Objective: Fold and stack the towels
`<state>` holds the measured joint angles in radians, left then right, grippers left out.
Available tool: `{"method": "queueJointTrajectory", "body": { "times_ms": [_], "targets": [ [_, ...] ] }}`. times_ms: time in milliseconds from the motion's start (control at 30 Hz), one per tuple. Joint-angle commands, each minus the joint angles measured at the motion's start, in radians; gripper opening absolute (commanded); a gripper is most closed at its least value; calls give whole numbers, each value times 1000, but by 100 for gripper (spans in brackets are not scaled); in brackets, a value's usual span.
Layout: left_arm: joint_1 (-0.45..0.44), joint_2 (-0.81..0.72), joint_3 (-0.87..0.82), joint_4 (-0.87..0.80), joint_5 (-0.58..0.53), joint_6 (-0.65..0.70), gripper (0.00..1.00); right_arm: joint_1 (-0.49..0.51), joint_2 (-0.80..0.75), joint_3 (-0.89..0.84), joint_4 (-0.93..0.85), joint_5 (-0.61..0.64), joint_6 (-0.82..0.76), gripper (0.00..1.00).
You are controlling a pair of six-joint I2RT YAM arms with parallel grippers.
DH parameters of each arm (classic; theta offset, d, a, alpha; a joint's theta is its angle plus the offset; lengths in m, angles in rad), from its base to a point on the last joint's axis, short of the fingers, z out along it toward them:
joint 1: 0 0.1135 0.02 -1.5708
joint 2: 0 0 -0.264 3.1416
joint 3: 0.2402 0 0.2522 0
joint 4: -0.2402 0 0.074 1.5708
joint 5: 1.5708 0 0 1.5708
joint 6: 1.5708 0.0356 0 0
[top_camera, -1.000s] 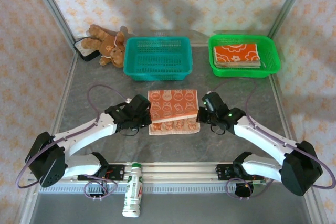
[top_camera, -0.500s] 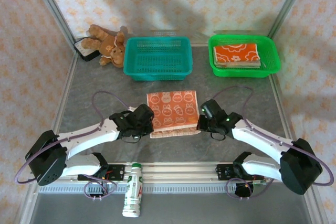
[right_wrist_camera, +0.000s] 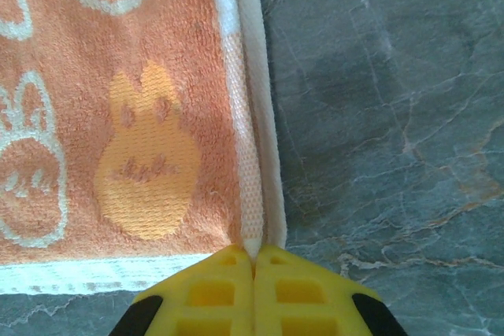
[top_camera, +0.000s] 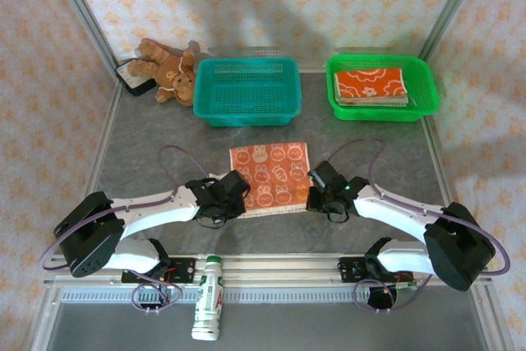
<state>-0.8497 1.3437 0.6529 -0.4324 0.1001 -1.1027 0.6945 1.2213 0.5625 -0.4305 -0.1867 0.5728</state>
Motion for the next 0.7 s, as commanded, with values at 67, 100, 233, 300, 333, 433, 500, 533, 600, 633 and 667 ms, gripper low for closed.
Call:
{"method": "queueJointTrajectory", "body": {
  "times_ms": [67, 100, 233, 300, 333, 433, 500, 533, 600, 633, 667],
  "targets": [
    [-8, -24, 47, -60, -44, -8, 0, 6, -29, 38, -74, 46, 6, 0],
    [-9, -33, 54, -68, -43, -8, 0, 6, -32, 48, -93, 52, 3, 0],
    [-15, -69, 80, -95, -43, -12, 0, 4, -87, 59, -131, 63, 3, 0],
    [-21, -79, 86, -100, -41, -11, 0, 5, -99, 56, -139, 61, 5, 0],
    [-23, -81, 86, -99, -38, -11, 0, 5, -98, 54, -143, 61, 4, 0],
    [-37, -64, 77, -80, -20, -16, 0, 5, -86, 47, -149, 64, 5, 0],
    [-50, -44, 71, -66, -13, -21, 0, 5, -79, 40, -149, 67, 6, 0],
    [-55, -33, 68, -62, -9, -24, 0, 4, -75, 36, -147, 65, 8, 0],
    [-64, -16, 58, -51, -5, -28, 0, 5, -64, 29, -143, 56, 11, 0],
    [-66, -8, 48, -43, -4, -32, 0, 4, -58, 23, -143, 54, 15, 0],
    [-68, -2, 40, -33, 2, -34, 0, 5, -53, 17, -142, 52, 17, 0]
  ]
}}
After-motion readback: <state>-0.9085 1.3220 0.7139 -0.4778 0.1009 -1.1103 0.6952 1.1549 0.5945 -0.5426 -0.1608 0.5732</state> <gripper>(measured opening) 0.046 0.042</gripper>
